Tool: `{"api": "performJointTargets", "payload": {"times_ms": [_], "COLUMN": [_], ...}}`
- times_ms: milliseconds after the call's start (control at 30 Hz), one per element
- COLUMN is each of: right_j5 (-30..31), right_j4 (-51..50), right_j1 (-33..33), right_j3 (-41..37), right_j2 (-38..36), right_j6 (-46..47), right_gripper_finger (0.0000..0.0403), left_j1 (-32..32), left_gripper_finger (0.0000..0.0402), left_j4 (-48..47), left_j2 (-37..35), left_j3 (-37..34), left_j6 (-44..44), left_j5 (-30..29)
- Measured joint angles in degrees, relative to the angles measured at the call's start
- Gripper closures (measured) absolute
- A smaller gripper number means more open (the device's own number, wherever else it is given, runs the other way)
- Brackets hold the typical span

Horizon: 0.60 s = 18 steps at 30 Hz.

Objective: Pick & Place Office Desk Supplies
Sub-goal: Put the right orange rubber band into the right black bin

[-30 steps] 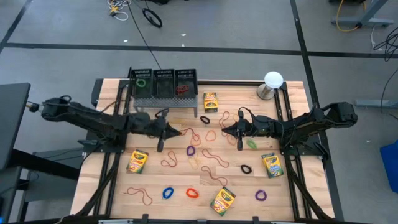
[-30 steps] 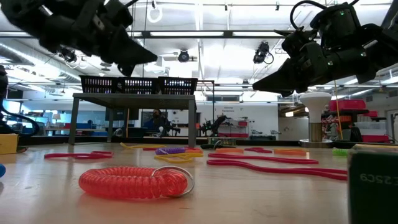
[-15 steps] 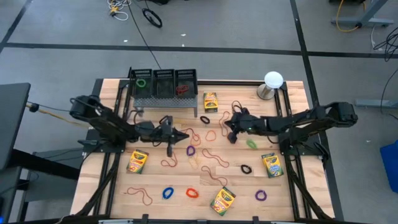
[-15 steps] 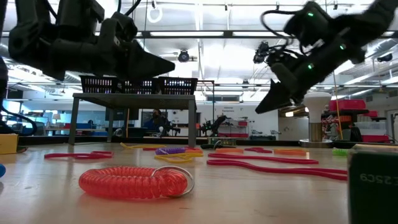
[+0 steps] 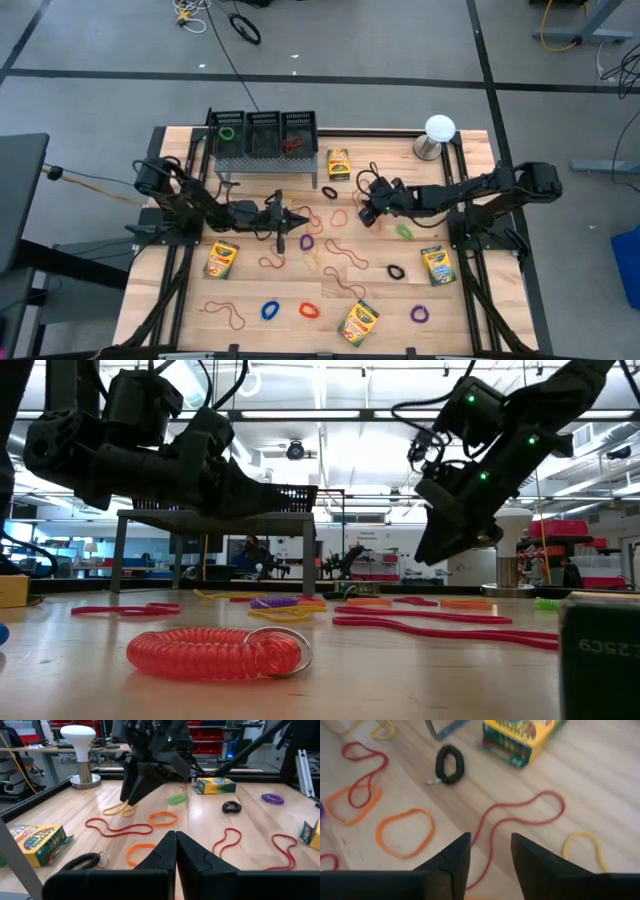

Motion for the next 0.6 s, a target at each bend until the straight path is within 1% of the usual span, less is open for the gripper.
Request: {"api": "performJointTargets", "payload": {"times_ms": [67, 133, 267, 333, 467, 600], "right_j5": [-1.7, -3.7, -6.9, -8.3, -14.0, -14.9], "right_j4": [-0.7, -3.9, -18.5, -23.5, -26.3, -26.2], "right_j1": [0.0, 0.0, 0.0, -0.2, -2.0, -3.5], "right_j3": [1.4, 3.9, 9.6, 11.1, 10.8, 10.0], "right_j2": [1.2, 2.2, 4.0, 5.0, 6.5, 7.9], "right_j6": [0.3, -0.8, -5.3, -9.1, -11.9, -12.3], "right_gripper_finger": [0.0242, 0.0235, 0.0222, 0.0221, 0.0231, 0.0253], "left_j1": [0.0, 0.0, 0.0, 0.0, 0.0, -0.1], "left_gripper_finger": [0.0392, 0.0392, 0.0392, 0.0392, 0.0392, 0.0392], "left_j4": [0.1, 0.1, 0.0, 0.0, -0.1, -0.4], "left_j2": [0.2, 0.2, 0.2, 0.2, 0.2, 0.2], "left_j3": [0.2, 0.2, 0.2, 0.2, 0.2, 0.2], "left_j6": [0.9, 1.7, 1.8, 1.8, 1.7, 1.6], "left_j5": [0.0, 0.0, 0.0, 0.1, 0.2, 0.2]}}
